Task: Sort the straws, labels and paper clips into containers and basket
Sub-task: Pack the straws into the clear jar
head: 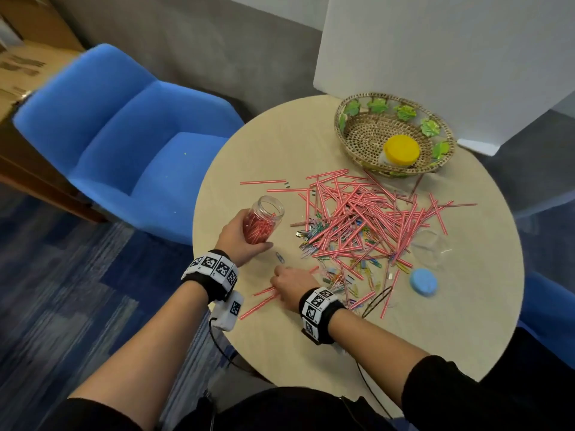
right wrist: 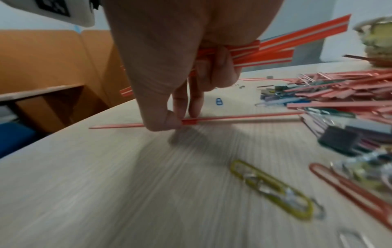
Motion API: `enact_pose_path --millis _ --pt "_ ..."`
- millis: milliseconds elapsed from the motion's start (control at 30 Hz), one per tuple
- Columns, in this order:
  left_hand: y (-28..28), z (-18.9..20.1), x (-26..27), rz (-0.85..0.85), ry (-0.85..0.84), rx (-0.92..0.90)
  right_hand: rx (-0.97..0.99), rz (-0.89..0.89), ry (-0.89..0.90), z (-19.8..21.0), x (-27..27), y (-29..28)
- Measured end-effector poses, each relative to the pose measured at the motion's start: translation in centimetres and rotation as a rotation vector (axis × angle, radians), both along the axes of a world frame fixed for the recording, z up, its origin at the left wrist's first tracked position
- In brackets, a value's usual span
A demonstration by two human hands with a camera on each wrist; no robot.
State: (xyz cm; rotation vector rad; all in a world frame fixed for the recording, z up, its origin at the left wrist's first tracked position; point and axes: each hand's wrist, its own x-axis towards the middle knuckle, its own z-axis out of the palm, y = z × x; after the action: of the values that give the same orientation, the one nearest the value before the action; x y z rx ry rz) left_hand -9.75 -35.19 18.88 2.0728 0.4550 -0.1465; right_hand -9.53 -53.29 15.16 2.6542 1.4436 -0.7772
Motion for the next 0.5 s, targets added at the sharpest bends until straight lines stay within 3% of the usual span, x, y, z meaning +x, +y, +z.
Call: enact_pose_path --millis 200,500 --pt "-0.4 0.5 -1.0 0.01 -0.022 -0.001 -0.141 0.069 -0.009 0.5 0.4 1.1" --pt "-0.1 2.0 -0.4 -0.011 -0.045 -0.002 -0.146 -0.13 0.055 -0.1 0.5 -0.3"
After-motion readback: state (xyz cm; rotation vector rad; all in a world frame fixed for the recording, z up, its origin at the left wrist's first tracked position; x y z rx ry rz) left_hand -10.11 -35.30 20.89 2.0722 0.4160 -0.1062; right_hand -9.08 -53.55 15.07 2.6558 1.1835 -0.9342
